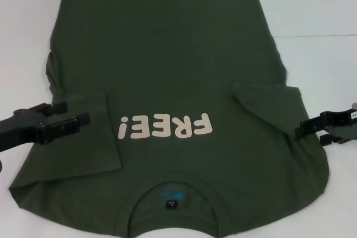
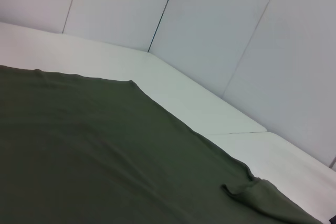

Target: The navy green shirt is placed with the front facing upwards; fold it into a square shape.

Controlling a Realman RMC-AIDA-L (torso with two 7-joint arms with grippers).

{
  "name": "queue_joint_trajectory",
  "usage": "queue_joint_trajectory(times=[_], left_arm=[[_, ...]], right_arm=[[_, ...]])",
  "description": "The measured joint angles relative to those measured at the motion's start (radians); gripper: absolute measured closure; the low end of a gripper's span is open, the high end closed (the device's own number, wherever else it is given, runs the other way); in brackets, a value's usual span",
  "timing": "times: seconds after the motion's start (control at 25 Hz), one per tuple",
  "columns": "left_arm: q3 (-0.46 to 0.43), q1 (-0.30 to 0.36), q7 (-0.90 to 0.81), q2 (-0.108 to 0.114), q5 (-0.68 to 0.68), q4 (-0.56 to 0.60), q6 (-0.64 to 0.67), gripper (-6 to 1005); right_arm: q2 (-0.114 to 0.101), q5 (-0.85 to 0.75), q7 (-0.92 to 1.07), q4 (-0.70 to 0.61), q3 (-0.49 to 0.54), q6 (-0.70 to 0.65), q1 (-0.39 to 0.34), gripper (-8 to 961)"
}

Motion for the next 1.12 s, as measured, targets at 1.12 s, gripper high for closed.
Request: queue_joint_trajectory(times=[1.12], left_arm=[[0.0,-0.002,-0.003,-0.001,0.0,0.0,0.002,137]], right_arm=[[0.008,0.012,-0.003,0.0,0.009,-0.005,0.01,160]])
